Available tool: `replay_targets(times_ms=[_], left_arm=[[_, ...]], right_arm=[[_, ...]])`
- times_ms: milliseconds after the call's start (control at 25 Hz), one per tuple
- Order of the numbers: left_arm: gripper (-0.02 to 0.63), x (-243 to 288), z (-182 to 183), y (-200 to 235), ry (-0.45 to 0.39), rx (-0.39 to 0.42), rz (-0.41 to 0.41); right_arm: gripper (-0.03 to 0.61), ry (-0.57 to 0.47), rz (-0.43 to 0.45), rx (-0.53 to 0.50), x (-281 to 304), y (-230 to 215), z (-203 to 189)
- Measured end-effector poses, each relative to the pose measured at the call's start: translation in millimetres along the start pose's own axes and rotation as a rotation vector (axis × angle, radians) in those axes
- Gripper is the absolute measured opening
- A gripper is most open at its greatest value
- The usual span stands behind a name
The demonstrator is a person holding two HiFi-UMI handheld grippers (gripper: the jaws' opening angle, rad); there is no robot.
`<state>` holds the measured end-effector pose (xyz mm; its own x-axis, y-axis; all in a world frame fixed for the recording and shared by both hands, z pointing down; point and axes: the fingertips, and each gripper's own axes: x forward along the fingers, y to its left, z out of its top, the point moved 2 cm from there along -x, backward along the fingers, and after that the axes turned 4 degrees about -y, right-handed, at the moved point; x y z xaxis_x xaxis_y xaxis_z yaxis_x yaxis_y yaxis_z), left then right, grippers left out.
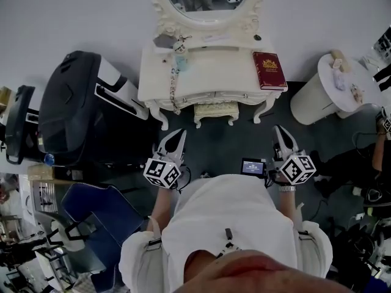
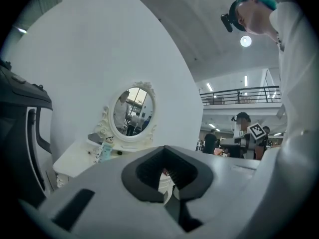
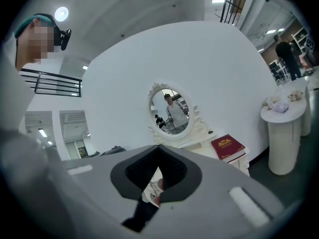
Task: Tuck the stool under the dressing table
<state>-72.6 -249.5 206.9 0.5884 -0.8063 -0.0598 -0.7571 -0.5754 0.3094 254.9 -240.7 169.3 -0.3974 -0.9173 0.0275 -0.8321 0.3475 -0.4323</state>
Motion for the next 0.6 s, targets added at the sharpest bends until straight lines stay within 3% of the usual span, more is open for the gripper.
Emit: replay_targets(times_ms=[240, 360, 600], left_arm=[[0.008, 39, 5, -70, -0.05, 0.031, -0.056], [0.008, 52, -7, -104, -0.034, 0.046, -0.072], [0.008, 47, -29, -155, 0.003, 0.023, -0.053]], right_arm=[[0.006, 0.013, 0.066, -0.004, -4, 8, -8], [0.006, 0.046, 0.099, -0.07, -14, 7, -12], [0.006, 0.121, 0.191, -0.067, -29, 4, -27]])
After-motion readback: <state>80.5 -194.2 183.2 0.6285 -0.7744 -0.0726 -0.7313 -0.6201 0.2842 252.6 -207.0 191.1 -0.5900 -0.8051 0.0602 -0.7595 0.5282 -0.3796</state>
